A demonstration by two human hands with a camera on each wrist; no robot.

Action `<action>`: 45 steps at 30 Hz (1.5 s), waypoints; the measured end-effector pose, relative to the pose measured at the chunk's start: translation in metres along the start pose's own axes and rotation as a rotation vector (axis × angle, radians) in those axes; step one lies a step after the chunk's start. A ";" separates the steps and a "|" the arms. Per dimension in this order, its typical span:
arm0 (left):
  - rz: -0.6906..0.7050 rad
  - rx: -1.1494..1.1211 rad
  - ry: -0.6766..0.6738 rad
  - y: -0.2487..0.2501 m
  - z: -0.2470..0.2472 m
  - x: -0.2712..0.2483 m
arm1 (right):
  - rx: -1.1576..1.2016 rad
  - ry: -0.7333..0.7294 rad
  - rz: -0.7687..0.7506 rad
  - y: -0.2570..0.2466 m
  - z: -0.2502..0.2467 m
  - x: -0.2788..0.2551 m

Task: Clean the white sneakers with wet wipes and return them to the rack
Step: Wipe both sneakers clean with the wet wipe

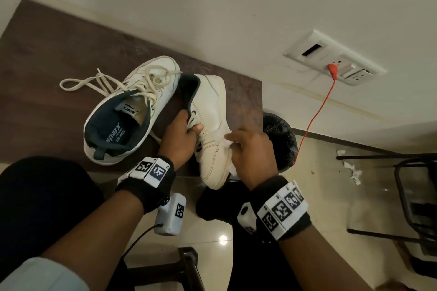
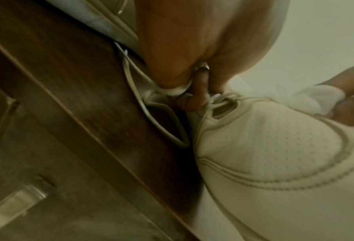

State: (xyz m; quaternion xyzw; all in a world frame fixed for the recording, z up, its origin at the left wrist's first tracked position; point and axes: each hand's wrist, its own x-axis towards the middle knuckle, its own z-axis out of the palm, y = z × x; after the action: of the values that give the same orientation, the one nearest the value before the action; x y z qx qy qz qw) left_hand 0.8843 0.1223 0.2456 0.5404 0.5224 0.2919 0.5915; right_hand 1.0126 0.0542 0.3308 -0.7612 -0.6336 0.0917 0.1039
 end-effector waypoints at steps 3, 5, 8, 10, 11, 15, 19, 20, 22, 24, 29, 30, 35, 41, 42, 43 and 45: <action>0.005 0.053 0.056 0.006 0.007 -0.002 | 0.092 0.045 -0.088 0.005 0.004 -0.026; -0.012 0.068 0.076 0.006 0.010 -0.003 | 0.096 -0.005 -0.119 0.005 0.006 -0.048; -0.034 0.124 0.062 0.010 0.008 -0.002 | 0.119 -0.061 -0.118 0.007 0.007 -0.066; -0.025 0.195 0.033 0.018 0.008 -0.002 | 0.148 -0.029 -0.065 0.014 0.005 -0.064; -0.009 0.241 0.014 0.024 0.010 -0.002 | 0.163 -0.009 -0.014 0.020 0.005 -0.061; 0.079 0.466 -0.084 0.052 0.025 -0.007 | 0.218 0.008 0.194 0.051 -0.002 -0.052; 0.098 0.564 -0.105 0.064 0.035 -0.016 | 0.354 0.005 0.295 0.065 0.000 -0.057; 0.100 0.571 -0.107 0.064 0.036 -0.017 | 0.370 0.008 0.306 0.065 0.002 -0.061; 0.099 0.604 -0.116 0.064 0.040 -0.019 | 0.392 -0.010 0.321 0.067 0.007 -0.068; 0.098 0.629 -0.107 0.064 0.044 -0.020 | 0.415 -0.045 0.329 0.067 0.012 -0.074; 0.165 0.602 -0.024 0.060 0.047 -0.021 | 0.485 -0.014 0.346 0.063 0.018 -0.077; 0.187 0.596 0.002 0.059 0.045 -0.020 | 0.485 -0.010 0.351 0.063 0.018 -0.077; 0.275 0.613 0.029 0.055 0.031 -0.019 | 0.442 0.009 0.368 0.061 0.020 -0.073; 0.250 0.831 -0.283 0.055 0.031 -0.018 | 0.418 0.028 0.376 0.055 0.026 -0.075; 0.240 0.880 -0.291 0.059 0.033 -0.016 | 0.416 0.033 0.381 0.056 0.027 -0.074; 0.229 0.938 -0.299 0.062 0.034 -0.014 | 0.416 0.038 0.391 0.058 0.028 -0.073; 0.207 1.023 -0.307 0.068 0.036 -0.007 | 0.424 0.040 0.412 0.060 0.028 -0.071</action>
State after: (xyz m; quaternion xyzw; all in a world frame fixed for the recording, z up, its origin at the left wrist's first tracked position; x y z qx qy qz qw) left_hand 0.9304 0.1203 0.3075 0.8444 0.4494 -0.0251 0.2905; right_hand 1.0493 -0.0248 0.2882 -0.8369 -0.4301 0.2260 0.2522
